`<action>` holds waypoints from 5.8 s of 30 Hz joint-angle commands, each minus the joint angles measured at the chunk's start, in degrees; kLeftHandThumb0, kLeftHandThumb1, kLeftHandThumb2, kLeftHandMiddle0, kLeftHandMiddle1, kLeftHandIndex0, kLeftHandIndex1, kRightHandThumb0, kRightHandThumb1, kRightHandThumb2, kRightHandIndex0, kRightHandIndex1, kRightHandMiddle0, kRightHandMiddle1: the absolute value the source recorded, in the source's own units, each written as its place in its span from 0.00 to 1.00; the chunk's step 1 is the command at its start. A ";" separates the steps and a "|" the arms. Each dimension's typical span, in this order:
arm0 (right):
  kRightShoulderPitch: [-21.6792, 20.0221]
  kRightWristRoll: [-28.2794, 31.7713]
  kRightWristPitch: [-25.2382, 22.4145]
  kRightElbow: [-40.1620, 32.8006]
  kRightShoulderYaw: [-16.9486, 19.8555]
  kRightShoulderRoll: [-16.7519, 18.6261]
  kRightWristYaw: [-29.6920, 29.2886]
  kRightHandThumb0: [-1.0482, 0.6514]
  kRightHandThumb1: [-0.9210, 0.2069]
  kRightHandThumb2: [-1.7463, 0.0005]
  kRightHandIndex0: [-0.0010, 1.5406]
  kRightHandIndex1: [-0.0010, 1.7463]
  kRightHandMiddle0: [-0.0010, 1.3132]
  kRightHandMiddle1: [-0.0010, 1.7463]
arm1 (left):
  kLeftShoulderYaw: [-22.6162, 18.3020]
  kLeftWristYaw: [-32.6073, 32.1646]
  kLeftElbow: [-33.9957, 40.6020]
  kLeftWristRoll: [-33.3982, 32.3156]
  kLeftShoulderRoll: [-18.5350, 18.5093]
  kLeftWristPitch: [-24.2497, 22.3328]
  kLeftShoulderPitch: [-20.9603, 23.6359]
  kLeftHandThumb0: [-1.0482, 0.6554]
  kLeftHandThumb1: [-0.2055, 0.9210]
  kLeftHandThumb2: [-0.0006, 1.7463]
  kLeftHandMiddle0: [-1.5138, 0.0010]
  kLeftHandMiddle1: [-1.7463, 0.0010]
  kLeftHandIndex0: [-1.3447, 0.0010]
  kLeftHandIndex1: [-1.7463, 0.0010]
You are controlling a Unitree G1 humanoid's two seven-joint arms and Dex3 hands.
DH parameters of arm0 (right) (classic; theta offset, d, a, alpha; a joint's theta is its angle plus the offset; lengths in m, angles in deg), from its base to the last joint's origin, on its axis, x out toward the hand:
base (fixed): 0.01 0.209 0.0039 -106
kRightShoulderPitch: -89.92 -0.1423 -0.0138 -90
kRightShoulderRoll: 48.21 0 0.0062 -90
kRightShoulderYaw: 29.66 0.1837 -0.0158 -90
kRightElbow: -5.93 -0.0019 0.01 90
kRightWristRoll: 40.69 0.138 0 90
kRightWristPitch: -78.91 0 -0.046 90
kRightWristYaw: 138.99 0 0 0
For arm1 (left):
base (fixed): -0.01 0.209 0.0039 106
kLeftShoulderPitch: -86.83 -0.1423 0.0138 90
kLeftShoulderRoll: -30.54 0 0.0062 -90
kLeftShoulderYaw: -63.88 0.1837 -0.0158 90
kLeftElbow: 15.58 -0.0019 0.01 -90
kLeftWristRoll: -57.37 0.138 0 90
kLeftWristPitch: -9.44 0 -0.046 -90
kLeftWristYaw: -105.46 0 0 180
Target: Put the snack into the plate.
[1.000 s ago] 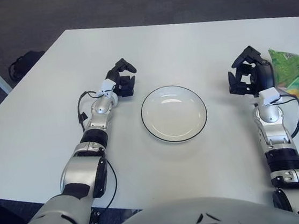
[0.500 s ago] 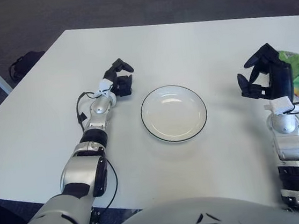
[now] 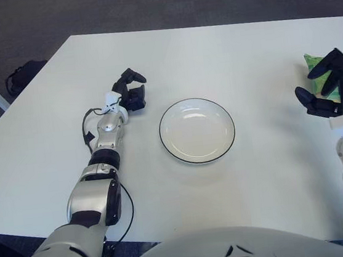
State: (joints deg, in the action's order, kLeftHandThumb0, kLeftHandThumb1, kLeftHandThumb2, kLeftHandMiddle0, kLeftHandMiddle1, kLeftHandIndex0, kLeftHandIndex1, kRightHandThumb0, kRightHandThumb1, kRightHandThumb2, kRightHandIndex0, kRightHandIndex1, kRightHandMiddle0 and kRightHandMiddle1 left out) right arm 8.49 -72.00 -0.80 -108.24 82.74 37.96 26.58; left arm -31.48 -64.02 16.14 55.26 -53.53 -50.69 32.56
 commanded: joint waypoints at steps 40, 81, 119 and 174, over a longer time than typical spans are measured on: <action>-4.33 -10.32 -11.99 28.68 2.53 -16.75 -4.87 0.09 0.00 0.45 0.01 0.22 0.00 0.49 | -0.61 0.75 -2.92 0.46 -0.49 -1.65 -5.05 0.37 0.64 0.61 0.19 0.00 0.66 0.00; -16.46 2.05 -7.73 41.25 -16.06 -21.74 15.47 0.07 0.00 0.38 0.01 0.02 0.00 0.26 | -0.53 0.88 -4.03 0.49 -0.50 -2.16 -4.48 0.37 0.62 0.62 0.19 0.00 0.65 0.00; -15.76 8.57 -1.81 28.81 -20.96 -22.48 31.47 0.05 0.00 0.40 0.14 0.09 0.00 0.43 | -0.02 -0.06 -4.47 1.25 -0.30 -1.69 -4.10 0.36 0.62 0.63 0.19 0.00 0.65 0.00; -16.39 6.23 -0.56 28.47 -18.69 -17.58 17.37 0.22 0.00 0.65 0.15 0.53 0.00 0.68 | 0.89 -2.17 -4.54 1.67 2.54 -1.17 -3.77 0.37 0.63 0.62 0.21 0.00 0.65 0.00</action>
State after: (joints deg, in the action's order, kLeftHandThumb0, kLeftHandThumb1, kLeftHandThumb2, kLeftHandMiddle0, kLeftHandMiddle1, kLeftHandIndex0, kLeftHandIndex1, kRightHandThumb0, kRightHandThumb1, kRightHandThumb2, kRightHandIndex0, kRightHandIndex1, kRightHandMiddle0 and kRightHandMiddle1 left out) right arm -8.16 -65.97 -1.50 -78.80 63.44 21.26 43.35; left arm -31.58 -66.04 14.84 55.69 -52.37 -50.11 32.78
